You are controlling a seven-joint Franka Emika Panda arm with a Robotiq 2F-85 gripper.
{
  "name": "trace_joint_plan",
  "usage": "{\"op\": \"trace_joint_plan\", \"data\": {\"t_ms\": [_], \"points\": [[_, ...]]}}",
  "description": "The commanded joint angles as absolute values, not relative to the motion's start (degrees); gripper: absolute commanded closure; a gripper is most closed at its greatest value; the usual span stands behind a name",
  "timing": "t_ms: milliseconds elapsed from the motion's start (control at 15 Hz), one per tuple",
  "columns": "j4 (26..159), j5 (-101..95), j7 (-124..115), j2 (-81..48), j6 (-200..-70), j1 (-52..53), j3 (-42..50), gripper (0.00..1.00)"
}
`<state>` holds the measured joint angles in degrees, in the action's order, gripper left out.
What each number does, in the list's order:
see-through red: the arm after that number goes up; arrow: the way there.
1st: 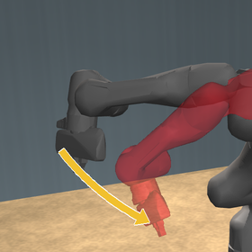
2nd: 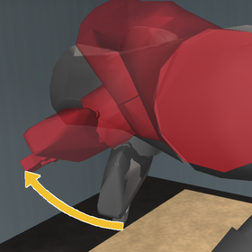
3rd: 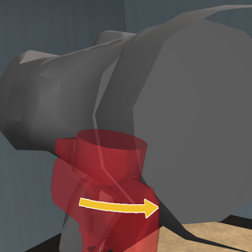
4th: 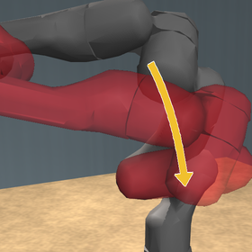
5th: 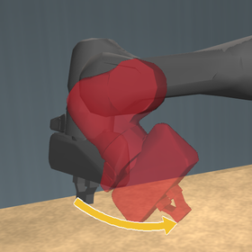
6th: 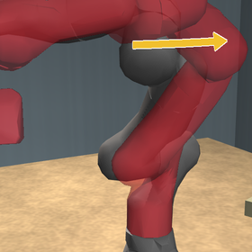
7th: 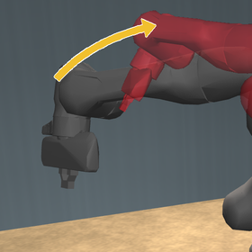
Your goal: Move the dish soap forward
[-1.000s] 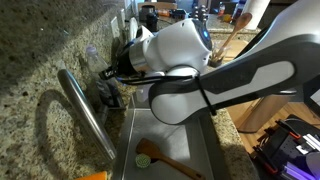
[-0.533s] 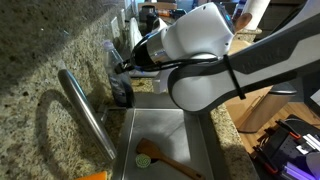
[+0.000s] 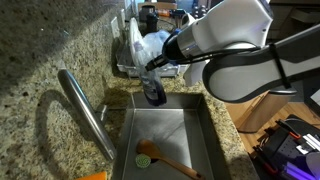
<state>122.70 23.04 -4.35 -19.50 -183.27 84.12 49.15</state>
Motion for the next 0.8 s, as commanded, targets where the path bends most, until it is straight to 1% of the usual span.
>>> {"op": "trace_joint_plan", "data": {"t_ms": [0, 267, 533, 600, 733], "points": [[133.97, 19.87, -1.92, -11.25, -186.23, 96.43, 62.77, 0.9], [143.6, 19.8, 1.17, -9.44, -192.94, 108.24, 78.44, 0.9], [152.95, 20.2, 5.32, -6.15, -207.83, 116.9, 90.49, 0.9], [146.51, 19.59, 3.05, -10.21, -200.58, 122.05, 96.98, 0.9], [146.42, 17.67, 0.86, -12.14, -199.28, 128.86, 105.65, 0.9]]}}
